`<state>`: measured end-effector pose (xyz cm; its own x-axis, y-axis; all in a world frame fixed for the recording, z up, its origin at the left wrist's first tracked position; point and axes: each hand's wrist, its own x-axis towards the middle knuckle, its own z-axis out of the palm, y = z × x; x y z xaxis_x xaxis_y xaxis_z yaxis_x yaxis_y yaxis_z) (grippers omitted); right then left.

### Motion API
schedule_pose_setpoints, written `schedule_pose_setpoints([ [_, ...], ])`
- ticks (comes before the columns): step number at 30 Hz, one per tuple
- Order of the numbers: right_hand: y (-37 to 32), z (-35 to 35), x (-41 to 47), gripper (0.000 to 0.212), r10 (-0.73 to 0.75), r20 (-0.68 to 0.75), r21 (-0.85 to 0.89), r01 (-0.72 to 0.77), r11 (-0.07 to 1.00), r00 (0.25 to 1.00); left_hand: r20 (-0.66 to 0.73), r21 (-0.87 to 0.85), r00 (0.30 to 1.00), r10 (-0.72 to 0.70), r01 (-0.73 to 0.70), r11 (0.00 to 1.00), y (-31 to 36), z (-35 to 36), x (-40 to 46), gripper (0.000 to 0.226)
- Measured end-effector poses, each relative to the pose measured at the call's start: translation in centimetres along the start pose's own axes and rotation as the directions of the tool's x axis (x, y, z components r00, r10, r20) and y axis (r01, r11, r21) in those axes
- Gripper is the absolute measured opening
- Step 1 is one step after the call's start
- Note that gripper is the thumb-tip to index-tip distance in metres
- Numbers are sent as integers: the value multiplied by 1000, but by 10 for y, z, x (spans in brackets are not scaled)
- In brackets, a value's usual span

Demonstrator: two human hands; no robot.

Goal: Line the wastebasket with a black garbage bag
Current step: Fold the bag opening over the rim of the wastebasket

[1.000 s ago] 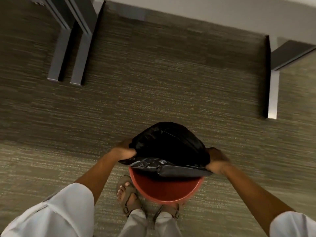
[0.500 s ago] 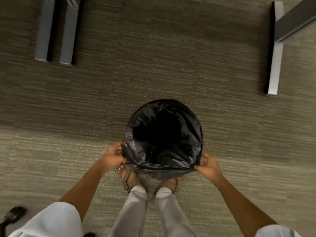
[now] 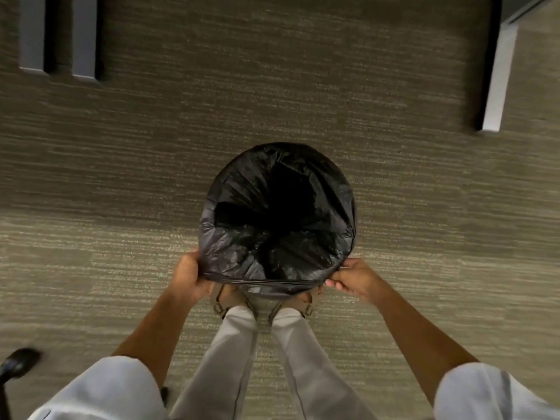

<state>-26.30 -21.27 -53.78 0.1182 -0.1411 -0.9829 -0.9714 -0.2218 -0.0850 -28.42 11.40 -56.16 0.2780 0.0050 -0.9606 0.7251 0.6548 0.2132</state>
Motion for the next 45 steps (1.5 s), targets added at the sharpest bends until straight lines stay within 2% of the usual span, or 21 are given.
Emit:
schedule_pose_setpoints([
  [5,10,-4,-1,28,20,159,38,-26,999,987,-31,135,999,27,-23,991,-4,3,5,57],
  [8,9,-5,3,33,-47,101,116,35,993,994,7,144,999,41,-41,989,1,5,5,59],
  [10,6,-2,5,27,-75,45,141,68,988,996,11,90,999,43,-44,995,6,10,4,57],
  [13,3,2,4,9,-90,-15,-20,89,996,996,24,28,997,71,-72,997,8,18,4,54],
  [15,5,4,7,5,-106,-28,-118,102,988,994,23,5,995,100,-100,995,5,23,3,56],
  [20,11,-1,8,14,-113,153,-81,127,989,982,79,-9,979,187,-187,982,0,26,0,55],
  [23,16,-6,11,16,-138,205,9,140,990,969,90,130,975,206,-216,968,2,15,3,45],
  [26,19,-4,14,23,-131,205,51,123,991,970,120,352,983,139,-173,920,1,-2,5,34],
  [30,18,4,16,38,-131,171,18,129,991,977,229,505,969,87,-195,841,-3,-23,10,58],
  [32,18,4,18,41,-162,155,-16,167,986,975,212,578,966,145,-244,779,-4,-27,13,53],
  [34,19,2,23,43,-160,91,31,158,987,983,117,623,954,277,-287,728,-3,-27,15,46],
  [37,20,-3,31,33,-254,-40,50,255,966,966,-29,557,933,358,-282,781,-1,-22,19,35],
  [39,19,-4,35,24,-232,-79,202,243,949,970,-60,495,943,328,-258,830,0,-16,18,35],
  [42,15,-6,36,23,-230,-62,398,236,887,971,-60,419,962,267,-218,881,3,-7,13,35],
  [45,10,-14,30,25,-248,-11,588,207,782,969,-85,237,979,185,-161,958,12,-1,7,24],
])
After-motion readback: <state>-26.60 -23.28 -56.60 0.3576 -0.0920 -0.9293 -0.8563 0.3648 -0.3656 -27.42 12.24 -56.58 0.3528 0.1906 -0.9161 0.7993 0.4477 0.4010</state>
